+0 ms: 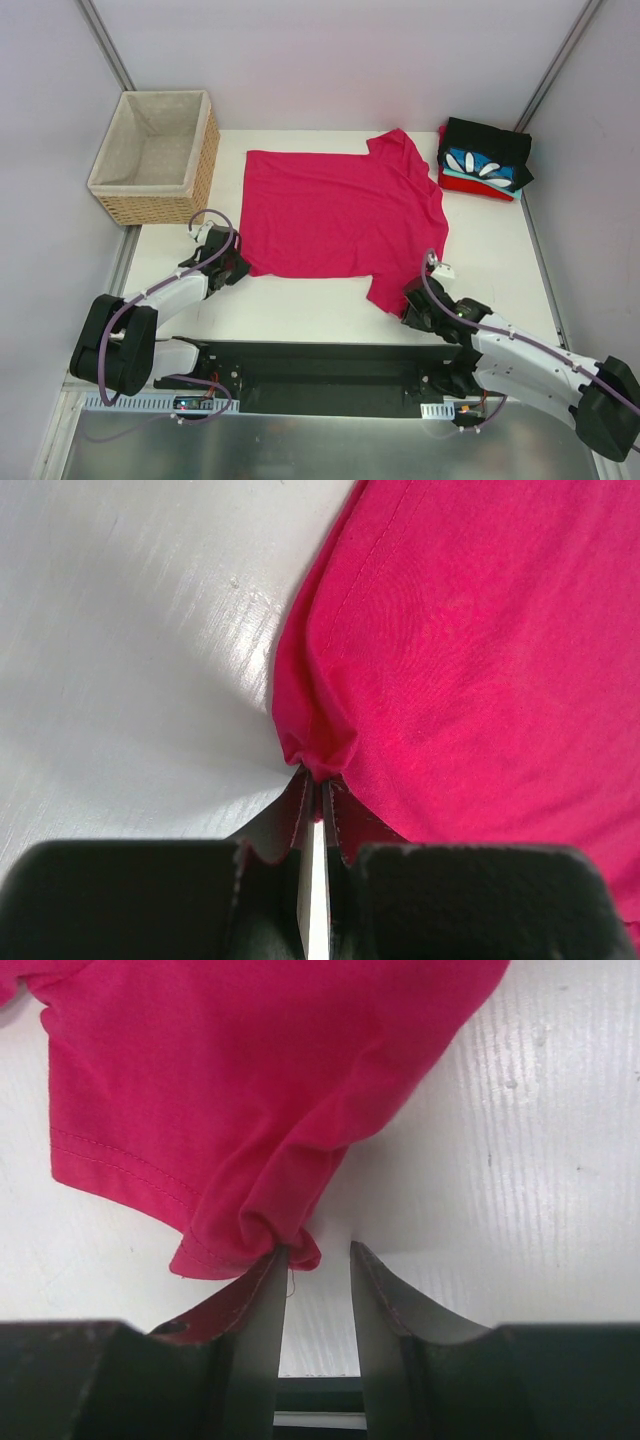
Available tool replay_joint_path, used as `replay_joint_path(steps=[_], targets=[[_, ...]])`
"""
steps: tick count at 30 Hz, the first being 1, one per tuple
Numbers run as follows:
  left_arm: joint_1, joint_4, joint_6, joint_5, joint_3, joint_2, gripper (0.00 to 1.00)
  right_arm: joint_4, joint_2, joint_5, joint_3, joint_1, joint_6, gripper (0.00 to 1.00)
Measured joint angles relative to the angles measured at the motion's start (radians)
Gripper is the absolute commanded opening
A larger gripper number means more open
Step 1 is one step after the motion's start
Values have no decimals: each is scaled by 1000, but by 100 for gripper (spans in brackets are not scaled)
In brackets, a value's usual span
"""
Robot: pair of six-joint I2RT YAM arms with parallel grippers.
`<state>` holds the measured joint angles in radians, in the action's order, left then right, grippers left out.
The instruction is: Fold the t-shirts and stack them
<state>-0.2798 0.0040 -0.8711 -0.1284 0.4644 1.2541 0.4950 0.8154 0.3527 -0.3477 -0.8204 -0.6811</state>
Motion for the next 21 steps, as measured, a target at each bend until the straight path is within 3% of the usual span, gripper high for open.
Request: replay_joint_path(steps=[10,21], targets=[[0,0,1,8,1,1,0,-31,21,-43,-12,1,22,47],[0,0,11,15,3,3,0,-95,114,-76,-41,1,44,45]])
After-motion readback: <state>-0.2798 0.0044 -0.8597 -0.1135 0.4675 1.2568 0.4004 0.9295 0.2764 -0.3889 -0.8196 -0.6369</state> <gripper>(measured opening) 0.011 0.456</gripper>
